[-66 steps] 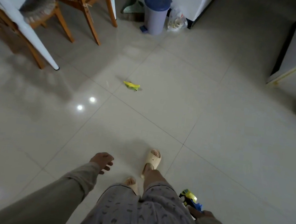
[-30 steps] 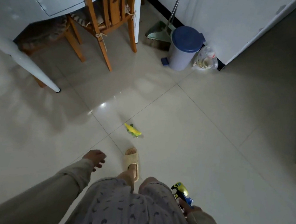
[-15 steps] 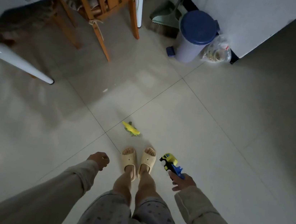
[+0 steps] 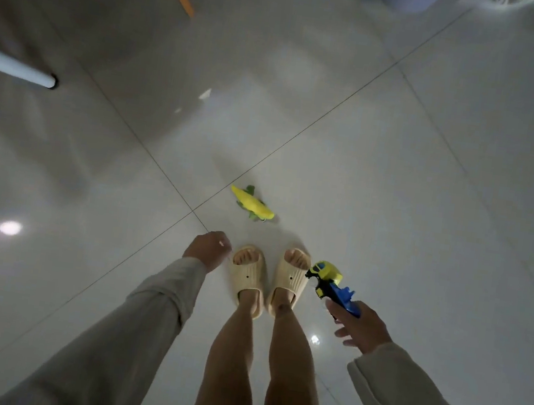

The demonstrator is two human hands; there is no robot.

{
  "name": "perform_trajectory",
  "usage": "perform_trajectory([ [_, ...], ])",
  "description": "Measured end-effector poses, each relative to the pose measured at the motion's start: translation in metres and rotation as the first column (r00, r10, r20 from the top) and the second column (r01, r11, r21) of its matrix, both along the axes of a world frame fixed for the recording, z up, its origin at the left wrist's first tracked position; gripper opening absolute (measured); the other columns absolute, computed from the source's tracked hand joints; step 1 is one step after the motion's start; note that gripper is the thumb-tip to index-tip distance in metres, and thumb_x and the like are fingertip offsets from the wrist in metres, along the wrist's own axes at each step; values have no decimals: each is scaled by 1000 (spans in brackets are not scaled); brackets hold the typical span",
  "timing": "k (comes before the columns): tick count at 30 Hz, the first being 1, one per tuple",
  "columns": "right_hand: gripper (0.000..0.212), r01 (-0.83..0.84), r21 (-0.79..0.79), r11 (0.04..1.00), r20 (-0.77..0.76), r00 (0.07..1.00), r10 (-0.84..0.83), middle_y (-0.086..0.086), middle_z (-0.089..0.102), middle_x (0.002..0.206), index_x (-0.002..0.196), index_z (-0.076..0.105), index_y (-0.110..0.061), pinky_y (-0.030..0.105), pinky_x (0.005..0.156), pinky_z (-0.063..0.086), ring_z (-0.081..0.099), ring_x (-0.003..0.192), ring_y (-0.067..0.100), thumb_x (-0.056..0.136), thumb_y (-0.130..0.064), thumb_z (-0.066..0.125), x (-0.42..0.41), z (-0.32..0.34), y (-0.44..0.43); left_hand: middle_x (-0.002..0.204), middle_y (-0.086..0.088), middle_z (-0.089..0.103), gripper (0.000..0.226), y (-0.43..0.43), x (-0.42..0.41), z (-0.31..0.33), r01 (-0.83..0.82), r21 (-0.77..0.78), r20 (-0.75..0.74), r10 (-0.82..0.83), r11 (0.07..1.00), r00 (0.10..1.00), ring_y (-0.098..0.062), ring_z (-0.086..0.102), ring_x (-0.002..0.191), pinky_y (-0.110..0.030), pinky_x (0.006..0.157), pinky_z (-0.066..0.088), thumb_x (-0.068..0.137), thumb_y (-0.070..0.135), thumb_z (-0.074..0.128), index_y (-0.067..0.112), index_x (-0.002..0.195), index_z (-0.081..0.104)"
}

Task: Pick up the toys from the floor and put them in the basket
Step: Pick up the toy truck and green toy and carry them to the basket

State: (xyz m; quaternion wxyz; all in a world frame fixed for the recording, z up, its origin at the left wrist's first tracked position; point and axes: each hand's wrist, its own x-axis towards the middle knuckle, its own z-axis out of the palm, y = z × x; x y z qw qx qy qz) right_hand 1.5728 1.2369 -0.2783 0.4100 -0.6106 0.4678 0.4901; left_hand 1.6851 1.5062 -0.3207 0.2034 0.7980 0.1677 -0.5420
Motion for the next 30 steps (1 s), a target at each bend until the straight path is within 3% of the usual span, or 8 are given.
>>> perform_trajectory([
  [4, 26, 69, 22, 997, 14, 997, -70, 5, 62, 85, 85, 56, -15, 36, 75, 51, 62, 75, 21, 84, -39, 63, 2, -89, -1, 131, -14, 50, 41, -23, 18, -108, 253, 39, 88, -255, 967, 963, -32, 47, 121, -39, 97, 42, 84, 17, 49, 10, 125, 52],
  [7, 25, 100, 27, 995, 14, 995, -100, 6, 63, 86, 87, 57, -14, 31, 69, 51, 63, 75, 22, 84, -38, 62, -3, -150, -3, 135, -13, 44, 47, -34, 24, -187, 515, 74, 107, -520, 854, 847, -32, 42, 124, -44, 98, 40, 82, 18, 51, 13, 129, 48],
  [13, 31, 131, 2, 991, -32, 991, -131, 9, 64, 91, 100, 59, -7, 33, 70, 52, 64, 78, 25, 86, -34, 61, -28, -241, -5, 143, -12, 41, 52, -44, 13, -313, 657, 218, 259, -691, 722, 675, -33, 34, 133, -46, 106, 28, 83, 22, 54, 16, 134, 44],
  [19, 36, 123, -29, 992, -51, 991, -124, 9, 63, 88, 107, 58, -2, 32, 68, 50, 62, 76, 24, 88, -32, 62, -33, -264, -3, 117, -17, 59, 43, -25, 6, -351, 731, 312, 442, -773, 607, 454, -36, 52, 117, -54, 113, 22, 75, 0, 51, 7, 117, 56],
  [22, 33, 130, -23, 991, -25, 991, -131, 7, 62, 87, 104, 58, -5, 33, 69, 50, 62, 76, 23, 87, -33, 61, -25, -238, 2, 112, -16, 60, 38, -14, 1, -326, 695, 282, 317, -748, 662, 583, -35, 55, 108, -47, 99, 37, 80, 13, 52, 7, 117, 54],
  [25, 30, 138, -6, 990, -6, 990, -138, 5, 62, 86, 100, 58, -10, 31, 68, 52, 62, 74, 21, 86, -35, 62, -21, -185, 15, 105, -18, 60, 36, -10, -5, -263, 305, 90, 216, -318, 948, 923, -37, 60, 98, -38, 71, 41, 78, 25, 60, 6, 107, 49],
  [27, 26, 133, 20, 991, -4, 991, -133, 4, 63, 85, 96, 58, -13, 28, 64, 51, 62, 70, 18, 85, -37, 64, -20, -139, 24, 99, -21, 63, 31, -8, -11, -206, 101, -29, 204, -93, 994, 975, -38, 62, 92, -36, 67, 42, 76, 18, 62, 5, 100, 49],
  [30, 20, 114, 31, 993, 6, 993, -115, 0, 63, 81, 85, 57, -19, 27, 61, 49, 61, 66, 17, 82, -37, 66, -22, -64, 34, 98, -22, 64, 37, 2, -24, -106, -33, -89, 179, 49, 995, 983, -38, 64, 90, -43, 75, 54, 77, 16, 62, 5, 109, 47],
])
